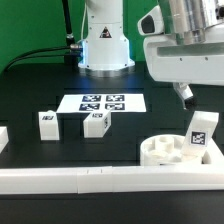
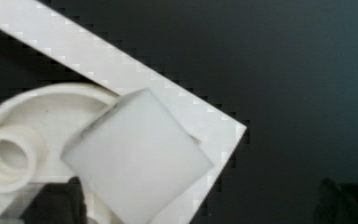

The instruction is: Assemble stool

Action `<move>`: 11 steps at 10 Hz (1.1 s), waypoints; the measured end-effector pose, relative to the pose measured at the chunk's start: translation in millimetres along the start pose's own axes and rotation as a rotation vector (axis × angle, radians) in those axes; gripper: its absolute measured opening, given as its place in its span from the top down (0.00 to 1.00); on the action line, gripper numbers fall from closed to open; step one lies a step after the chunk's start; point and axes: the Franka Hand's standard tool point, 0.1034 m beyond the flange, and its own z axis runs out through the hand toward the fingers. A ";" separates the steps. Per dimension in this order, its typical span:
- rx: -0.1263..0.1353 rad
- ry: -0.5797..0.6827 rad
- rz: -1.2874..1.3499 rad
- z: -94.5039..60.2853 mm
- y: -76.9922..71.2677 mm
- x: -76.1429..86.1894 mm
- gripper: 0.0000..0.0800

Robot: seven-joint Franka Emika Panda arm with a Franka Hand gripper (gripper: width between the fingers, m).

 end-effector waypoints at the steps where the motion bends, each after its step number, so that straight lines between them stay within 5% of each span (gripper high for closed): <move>1: -0.001 0.000 -0.044 0.4 0.2 0.1 0.19; 6: -0.079 -0.039 -0.822 0.2 2.8 -4.7 0.19; 7: -0.034 0.052 -0.814 -4.5 -1.5 3.5 0.19; 10: -0.092 0.042 -1.133 -0.6 8.5 4.0 0.19; 11: -0.148 0.049 -1.393 4.5 6.5 -3.0 0.19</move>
Offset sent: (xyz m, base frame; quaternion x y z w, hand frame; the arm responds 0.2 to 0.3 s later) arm -0.0036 0.0192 0.0027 -0.0320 -0.0804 -0.4697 0.8786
